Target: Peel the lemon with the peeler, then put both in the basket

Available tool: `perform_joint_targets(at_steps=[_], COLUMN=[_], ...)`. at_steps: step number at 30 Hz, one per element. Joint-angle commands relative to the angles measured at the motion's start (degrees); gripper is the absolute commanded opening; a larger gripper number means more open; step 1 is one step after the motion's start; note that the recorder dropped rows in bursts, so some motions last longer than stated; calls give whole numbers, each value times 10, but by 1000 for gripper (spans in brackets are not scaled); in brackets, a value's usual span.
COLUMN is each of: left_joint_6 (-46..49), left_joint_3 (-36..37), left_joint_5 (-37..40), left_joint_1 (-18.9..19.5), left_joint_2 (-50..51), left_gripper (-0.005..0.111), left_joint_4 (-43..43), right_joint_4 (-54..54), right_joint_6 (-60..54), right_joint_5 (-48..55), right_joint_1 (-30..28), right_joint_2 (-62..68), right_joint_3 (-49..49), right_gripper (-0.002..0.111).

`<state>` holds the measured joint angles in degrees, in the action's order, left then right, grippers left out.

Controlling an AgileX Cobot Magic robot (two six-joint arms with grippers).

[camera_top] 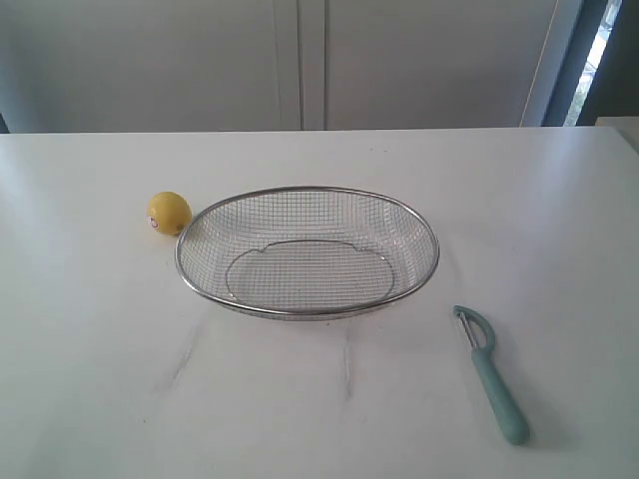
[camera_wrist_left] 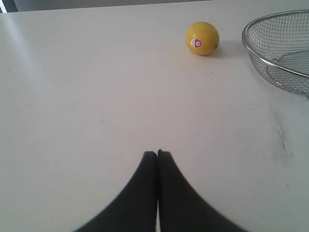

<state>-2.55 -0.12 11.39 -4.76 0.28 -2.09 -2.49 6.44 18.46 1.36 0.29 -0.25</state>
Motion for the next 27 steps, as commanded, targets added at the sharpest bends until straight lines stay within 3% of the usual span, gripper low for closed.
perform_joint_targets(at_steps=[1, 27], left_joint_6=[0, 0], left_joint_3=[1, 1], left_joint_5=[-2, -2], left_joint_1=[1, 1], left_joint_2=[-3, -3], left_gripper=[0, 0], left_joint_4=[-4, -4], right_joint_4=[-4, -4], right_joint_6=[-1, -1], right_joint_5=[-5, -10], right_joint_1=[3, 3], right_joint_2=[-3, -3], right_joint_3=[2, 2], right_gripper=[0, 0])
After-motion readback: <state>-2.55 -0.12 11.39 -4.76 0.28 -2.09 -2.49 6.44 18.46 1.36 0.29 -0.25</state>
